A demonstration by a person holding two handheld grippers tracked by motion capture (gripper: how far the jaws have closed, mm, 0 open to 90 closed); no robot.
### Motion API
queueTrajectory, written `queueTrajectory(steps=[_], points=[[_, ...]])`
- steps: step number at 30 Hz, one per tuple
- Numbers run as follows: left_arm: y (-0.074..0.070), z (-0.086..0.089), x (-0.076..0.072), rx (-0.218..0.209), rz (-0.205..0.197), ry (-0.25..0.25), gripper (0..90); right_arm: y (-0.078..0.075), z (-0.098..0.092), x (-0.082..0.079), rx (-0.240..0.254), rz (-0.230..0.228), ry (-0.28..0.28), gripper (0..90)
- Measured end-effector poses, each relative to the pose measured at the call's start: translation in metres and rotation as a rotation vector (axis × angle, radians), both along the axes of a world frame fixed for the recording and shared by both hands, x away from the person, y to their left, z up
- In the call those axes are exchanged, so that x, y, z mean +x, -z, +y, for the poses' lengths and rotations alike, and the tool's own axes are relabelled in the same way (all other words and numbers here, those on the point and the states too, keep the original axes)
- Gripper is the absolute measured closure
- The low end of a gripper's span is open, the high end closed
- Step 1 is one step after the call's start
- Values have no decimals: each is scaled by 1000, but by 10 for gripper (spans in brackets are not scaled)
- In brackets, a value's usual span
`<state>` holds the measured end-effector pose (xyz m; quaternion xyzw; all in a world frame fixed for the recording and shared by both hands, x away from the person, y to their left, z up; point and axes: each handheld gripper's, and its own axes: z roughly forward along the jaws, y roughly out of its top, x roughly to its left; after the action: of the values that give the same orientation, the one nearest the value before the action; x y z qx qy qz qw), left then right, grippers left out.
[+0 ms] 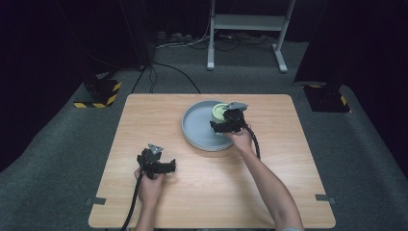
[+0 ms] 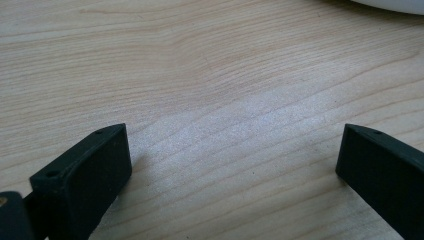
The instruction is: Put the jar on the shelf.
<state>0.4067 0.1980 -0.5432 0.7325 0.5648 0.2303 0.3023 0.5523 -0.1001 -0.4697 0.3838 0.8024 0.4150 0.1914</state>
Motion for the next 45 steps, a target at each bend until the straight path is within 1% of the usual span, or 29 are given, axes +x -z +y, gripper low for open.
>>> queueTrajectory(steps=[5, 17, 22, 37, 45], points=[[0, 0, 0, 0, 0, 0, 13, 0, 0, 1, 7, 7, -1, 99], [0, 0, 0, 0, 0, 1, 13, 1, -3, 2, 14, 20, 4, 39], [0, 0, 0, 0, 0, 1, 13, 0, -6, 2, 36, 20, -1, 24], [0, 0, 0, 1, 1, 0, 13, -1, -10, -2, 63, 31, -35, 8], [0, 0, 0, 0, 0, 0, 13, -2, -15, -3, 78, 31, -39, 9]])
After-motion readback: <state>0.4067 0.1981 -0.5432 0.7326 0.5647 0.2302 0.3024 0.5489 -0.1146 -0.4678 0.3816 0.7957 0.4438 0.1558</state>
